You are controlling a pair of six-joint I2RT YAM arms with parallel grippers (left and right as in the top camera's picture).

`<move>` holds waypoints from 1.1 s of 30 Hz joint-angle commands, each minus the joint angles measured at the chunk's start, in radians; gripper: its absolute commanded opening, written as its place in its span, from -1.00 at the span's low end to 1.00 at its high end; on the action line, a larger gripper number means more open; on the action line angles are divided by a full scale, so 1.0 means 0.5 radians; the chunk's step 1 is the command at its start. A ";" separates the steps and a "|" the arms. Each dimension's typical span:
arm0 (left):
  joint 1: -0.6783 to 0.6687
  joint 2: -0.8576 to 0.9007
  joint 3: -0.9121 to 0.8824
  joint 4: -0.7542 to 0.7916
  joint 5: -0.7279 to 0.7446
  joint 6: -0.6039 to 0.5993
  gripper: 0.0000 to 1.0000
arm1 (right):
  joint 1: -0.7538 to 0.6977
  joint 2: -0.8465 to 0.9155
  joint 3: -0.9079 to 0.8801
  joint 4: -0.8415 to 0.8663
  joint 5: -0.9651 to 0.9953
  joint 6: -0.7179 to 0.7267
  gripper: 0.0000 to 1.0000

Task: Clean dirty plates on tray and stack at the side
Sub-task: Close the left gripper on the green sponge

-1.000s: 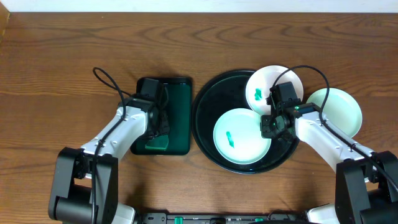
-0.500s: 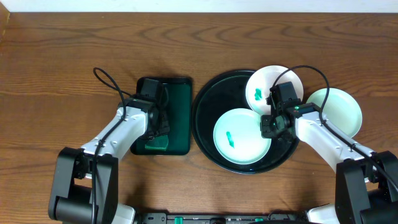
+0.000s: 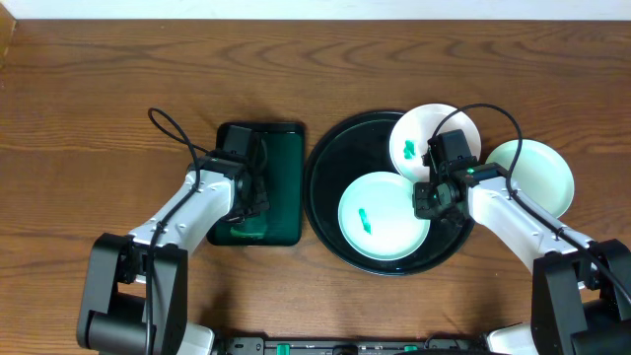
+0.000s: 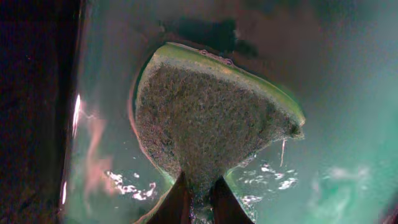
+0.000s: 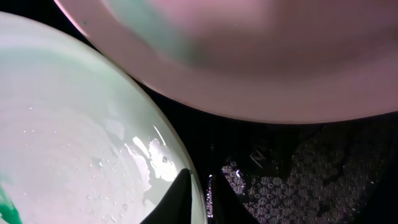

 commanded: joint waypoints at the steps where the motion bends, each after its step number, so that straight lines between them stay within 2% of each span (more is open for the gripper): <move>1: -0.004 -0.035 0.037 -0.096 -0.011 0.059 -0.86 | -0.011 0.009 0.004 0.002 0.032 0.019 -0.79; 12: 0.001 -0.159 0.658 -0.716 -0.011 0.167 -0.85 | -0.011 0.009 0.004 0.002 0.032 0.019 -0.74; 13: 0.001 -0.160 0.727 -0.770 -0.011 0.167 -0.86 | -0.011 0.009 0.004 0.001 0.031 0.019 -0.67; 15: 0.001 -0.164 0.758 -0.788 0.009 0.175 -0.85 | -0.011 0.009 0.004 0.001 0.031 0.019 -0.66; 18: 0.001 -0.169 0.758 -0.778 0.219 0.319 -0.86 | -0.011 0.009 0.004 0.001 0.025 0.020 -0.60; 21: 0.002 -0.169 0.758 -0.777 0.245 0.325 -0.86 | -0.011 0.009 0.004 0.002 0.025 0.019 -0.59; 25: 0.001 -0.169 0.758 -0.762 0.247 0.347 -0.86 | -0.011 0.010 0.004 0.002 0.025 0.019 -0.80; 33: 0.001 -0.169 0.758 -0.746 0.245 0.394 -0.86 | -0.011 0.010 0.004 0.002 0.025 0.019 -0.90</move>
